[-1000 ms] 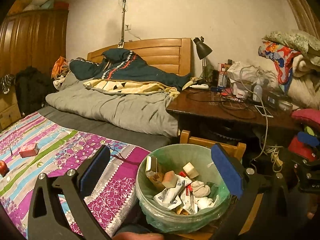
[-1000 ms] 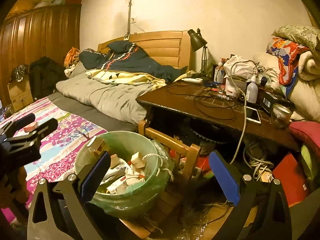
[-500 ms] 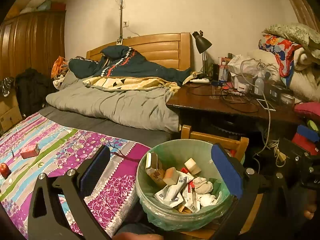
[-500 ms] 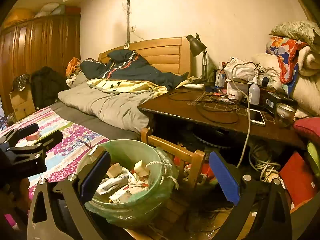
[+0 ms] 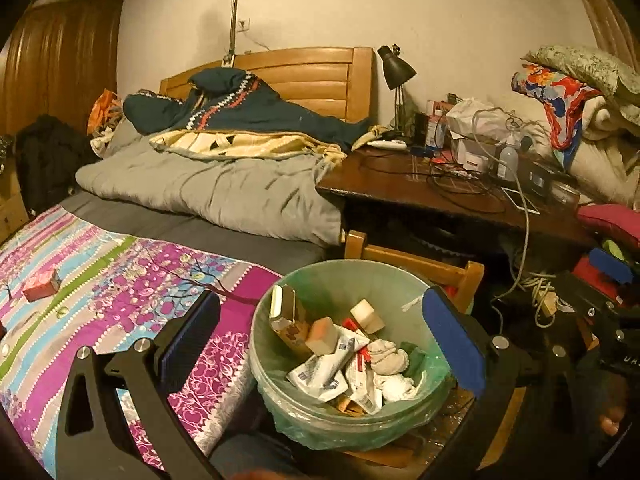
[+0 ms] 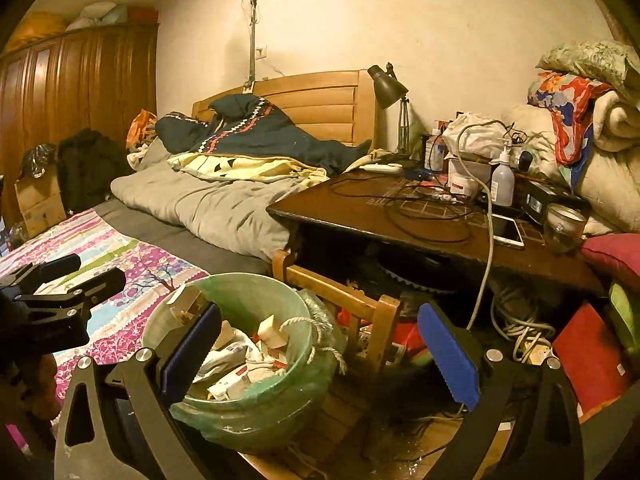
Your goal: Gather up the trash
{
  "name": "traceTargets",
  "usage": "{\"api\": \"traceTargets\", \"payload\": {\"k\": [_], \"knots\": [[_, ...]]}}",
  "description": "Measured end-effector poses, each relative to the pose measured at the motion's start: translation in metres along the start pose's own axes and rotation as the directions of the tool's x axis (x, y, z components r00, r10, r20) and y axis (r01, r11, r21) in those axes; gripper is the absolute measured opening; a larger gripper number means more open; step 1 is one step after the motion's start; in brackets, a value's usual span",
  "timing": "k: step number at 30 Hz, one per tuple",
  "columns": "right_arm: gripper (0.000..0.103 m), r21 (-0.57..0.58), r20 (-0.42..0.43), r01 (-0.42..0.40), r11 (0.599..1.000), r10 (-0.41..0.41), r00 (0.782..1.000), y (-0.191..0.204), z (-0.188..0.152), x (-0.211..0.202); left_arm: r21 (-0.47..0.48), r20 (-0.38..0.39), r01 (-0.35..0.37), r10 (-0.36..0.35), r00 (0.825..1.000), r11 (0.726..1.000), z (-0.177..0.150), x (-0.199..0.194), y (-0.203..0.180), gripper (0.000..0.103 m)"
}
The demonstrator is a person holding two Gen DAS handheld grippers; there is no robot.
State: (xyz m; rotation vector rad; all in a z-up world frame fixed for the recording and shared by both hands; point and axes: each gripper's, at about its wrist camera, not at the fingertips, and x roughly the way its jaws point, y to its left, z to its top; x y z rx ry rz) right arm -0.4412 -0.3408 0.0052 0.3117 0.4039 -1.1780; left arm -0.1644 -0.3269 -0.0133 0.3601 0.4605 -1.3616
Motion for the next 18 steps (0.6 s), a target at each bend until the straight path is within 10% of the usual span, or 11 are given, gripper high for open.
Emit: {"api": "traceTargets", "payload": {"k": [18], "knots": [[0.098, 0.004, 0.009, 0.023, 1.000, -0.023, 1.000, -0.0063, -0.0003, -0.0038, 0.041, -0.016, -0.052, 0.053, 0.998, 0.998, -0.0017, 0.0001, -0.0080, 0.097]]}}
